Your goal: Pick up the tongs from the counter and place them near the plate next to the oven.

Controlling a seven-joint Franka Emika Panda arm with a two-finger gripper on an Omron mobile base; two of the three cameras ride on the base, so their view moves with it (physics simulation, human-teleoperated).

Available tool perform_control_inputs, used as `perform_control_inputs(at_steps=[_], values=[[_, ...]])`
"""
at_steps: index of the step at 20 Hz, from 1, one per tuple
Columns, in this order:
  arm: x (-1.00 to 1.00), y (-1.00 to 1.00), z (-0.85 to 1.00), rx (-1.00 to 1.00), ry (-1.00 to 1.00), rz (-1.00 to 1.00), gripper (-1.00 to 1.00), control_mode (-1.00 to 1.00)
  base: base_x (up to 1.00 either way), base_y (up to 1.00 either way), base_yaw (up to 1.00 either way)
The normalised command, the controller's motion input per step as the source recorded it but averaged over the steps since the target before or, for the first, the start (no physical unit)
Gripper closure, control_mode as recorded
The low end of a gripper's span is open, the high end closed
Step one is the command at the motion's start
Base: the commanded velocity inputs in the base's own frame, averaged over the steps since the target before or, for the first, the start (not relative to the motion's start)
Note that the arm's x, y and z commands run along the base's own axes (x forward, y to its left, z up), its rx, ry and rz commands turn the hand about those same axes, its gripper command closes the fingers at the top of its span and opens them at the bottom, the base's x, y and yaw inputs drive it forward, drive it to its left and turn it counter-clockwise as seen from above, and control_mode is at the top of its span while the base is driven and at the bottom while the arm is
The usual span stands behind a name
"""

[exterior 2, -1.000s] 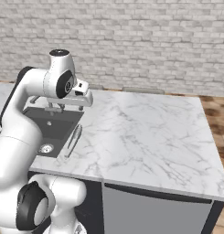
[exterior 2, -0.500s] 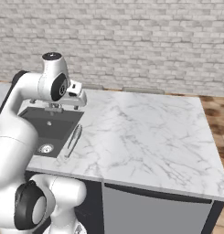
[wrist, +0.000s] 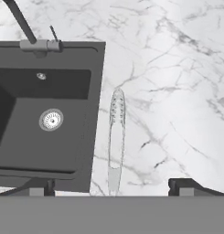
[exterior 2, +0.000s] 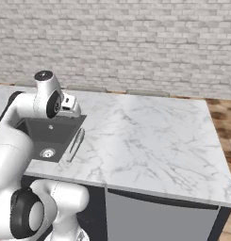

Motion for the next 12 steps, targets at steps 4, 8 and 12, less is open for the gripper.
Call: perform_control_inputs(at_steps=[4,8,12], values=[[0.22,0.0,-0.4,-0.08,0.01,-0.03,-1.0,-1.0,0.0,0.0,0.0],[0.43,0.0,-0.51,-0.07,0.1,-0.03,-1.0,-1.0,0.0,0.0,0.0],[0.47,0.0,-0.51,-0.01,0.08,-0.01,-1.0,-1.0,0.0,0.0,0.0]])
